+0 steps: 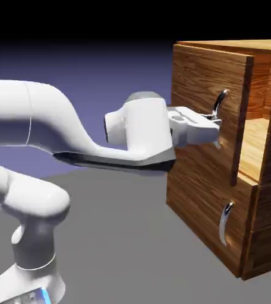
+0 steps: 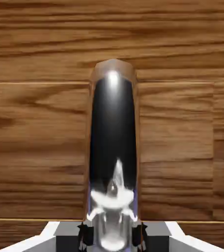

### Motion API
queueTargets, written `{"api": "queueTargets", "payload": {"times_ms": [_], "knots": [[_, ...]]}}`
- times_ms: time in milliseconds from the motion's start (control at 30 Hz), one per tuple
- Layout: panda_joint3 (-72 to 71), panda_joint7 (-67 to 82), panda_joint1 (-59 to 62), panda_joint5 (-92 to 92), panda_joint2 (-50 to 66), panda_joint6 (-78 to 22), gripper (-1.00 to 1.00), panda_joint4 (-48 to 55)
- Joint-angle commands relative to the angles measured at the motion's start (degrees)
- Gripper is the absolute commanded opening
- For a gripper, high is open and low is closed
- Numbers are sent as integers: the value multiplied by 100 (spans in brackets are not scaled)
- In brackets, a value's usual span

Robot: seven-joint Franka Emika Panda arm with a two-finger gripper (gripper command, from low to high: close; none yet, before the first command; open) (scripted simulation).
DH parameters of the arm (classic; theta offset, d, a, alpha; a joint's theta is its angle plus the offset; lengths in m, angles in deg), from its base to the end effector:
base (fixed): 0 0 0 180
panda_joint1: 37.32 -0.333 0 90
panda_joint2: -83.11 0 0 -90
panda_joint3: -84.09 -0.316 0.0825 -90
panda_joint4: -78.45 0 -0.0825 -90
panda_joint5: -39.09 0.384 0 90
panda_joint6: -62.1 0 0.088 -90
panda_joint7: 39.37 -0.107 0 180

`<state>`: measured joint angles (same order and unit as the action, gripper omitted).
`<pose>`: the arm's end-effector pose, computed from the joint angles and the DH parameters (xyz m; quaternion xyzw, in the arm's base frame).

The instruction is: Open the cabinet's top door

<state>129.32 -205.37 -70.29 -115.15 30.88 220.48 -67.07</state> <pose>0.3631 -0.0969 0.5206 -0.6276 0.3249 -0.6749 0.2122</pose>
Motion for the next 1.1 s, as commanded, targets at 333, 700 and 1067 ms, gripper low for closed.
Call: {"api": "queueTargets", "payload": {"times_ms": [333,700,1067], "knots": [[-2177,0,2283,1543,-477,-183,-100,-1174],[-3966,1152,3747,4101,-1750,-191,-100,-2181],[-5186,2815,3621,6841,-3072,-1062,-100,-2892]]}}
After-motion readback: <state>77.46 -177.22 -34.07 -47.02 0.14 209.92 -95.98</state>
